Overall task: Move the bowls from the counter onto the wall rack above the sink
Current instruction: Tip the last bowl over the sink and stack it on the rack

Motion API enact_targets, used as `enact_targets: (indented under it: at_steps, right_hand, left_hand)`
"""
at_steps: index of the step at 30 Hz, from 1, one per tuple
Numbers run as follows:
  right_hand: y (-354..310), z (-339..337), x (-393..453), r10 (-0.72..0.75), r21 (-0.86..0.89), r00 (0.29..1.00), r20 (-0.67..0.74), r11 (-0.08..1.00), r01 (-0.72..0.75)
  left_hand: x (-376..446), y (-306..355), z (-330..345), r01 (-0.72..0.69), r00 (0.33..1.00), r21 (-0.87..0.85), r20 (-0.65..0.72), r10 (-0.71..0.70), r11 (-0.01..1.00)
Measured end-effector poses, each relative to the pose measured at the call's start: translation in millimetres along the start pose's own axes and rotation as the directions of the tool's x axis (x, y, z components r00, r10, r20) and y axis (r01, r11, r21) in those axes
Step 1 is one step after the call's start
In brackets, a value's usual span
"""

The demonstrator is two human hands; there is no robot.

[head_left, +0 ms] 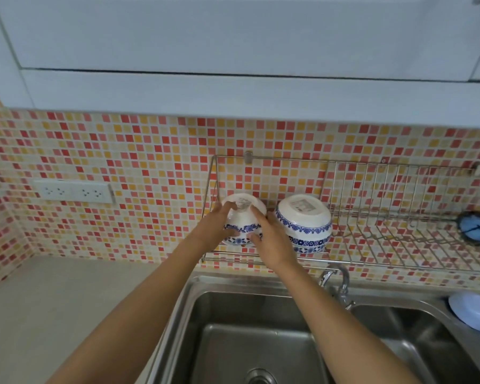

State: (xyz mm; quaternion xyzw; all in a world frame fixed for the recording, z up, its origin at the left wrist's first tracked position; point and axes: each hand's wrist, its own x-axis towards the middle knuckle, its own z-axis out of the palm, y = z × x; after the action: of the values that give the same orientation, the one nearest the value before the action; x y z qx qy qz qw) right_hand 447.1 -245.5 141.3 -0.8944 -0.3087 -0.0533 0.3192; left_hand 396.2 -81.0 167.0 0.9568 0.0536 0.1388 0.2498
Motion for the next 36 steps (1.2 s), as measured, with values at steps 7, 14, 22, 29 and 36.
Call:
enact_targets:
  at_steps: [7,14,22,29,36]
  right_hand:
    - [6,-21,-15,-0.095,-0.096,0.968,-0.231,0.993,0.074]
    - [66,-72,-18,0.194,-0.217,0.945,-0.262,0.943,-0.253]
    - [89,-68,-13,0.062,-0.252,0.981,-0.181,0.962,-0.108]
    - [87,-62,-11,0.062,-0.255,0.975,-0.213,0.960,-0.117]
    - [87,-61,-11,0.058,-0.260,0.973,-0.222,0.959,-0.116]
  left_hand:
    - [-3,10,13,-0.044,0.997,0.188,-0.058,0.056,0.981]
    - [11,19,40,0.024,0.983,0.146,-0.185,0.004,0.989]
    - [19,3,28,-0.077,0.985,0.097,-0.147,0.091,0.992]
    - [5,6,46,-0.013,0.962,0.057,-0.273,0.028,0.998]
    - [4,4,46,-0.039,0.960,0.013,-0.277,0.041,0.999]
